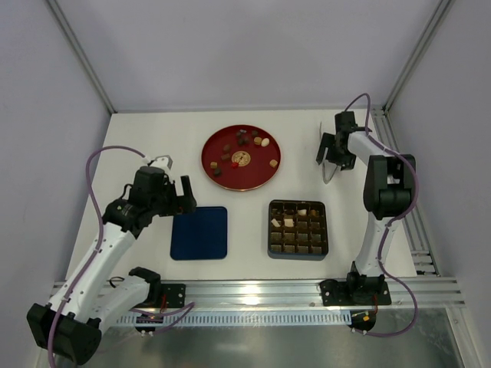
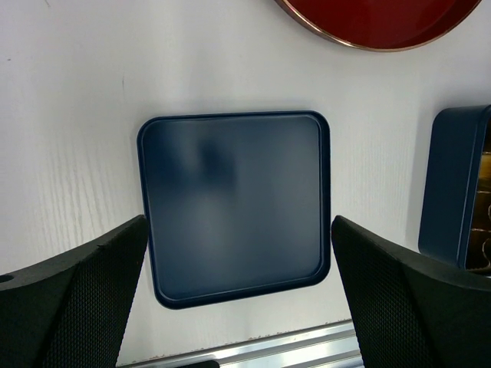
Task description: Pack the chocolate
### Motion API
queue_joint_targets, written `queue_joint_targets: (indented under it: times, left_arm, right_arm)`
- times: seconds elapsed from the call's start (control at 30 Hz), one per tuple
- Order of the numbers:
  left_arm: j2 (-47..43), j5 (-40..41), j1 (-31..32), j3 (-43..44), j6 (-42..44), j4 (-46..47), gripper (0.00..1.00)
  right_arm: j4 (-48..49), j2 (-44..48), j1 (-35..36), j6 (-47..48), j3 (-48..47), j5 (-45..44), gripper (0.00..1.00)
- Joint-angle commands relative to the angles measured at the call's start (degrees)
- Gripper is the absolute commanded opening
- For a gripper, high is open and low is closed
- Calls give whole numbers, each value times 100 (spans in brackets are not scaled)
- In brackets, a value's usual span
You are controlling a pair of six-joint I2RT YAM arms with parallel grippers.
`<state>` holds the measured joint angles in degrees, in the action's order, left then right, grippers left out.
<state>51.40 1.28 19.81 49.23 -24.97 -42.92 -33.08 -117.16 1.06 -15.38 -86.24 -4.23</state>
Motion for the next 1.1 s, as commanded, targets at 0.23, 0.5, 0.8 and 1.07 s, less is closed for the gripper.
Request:
queue_joint_targets:
  times: [0.23, 0.5, 0.8, 1.07]
  left_arm:
    - [607, 110, 31, 297, -113, -120, 100]
    - [986, 1381, 321, 148, -790, -182, 97]
    - [1346, 1348, 1199, 34, -1535, 20, 88]
    - [2629, 2156, 2701, 42, -2758, 766, 72]
  right_arm:
    - [-181, 1599, 26, -255, 97, 325, 86]
    - [-32, 2926, 526, -97, 906, 352, 85]
    - [311, 4500, 983, -237, 2155, 722, 85]
    - [214, 5054, 1854, -378, 2435, 458, 84]
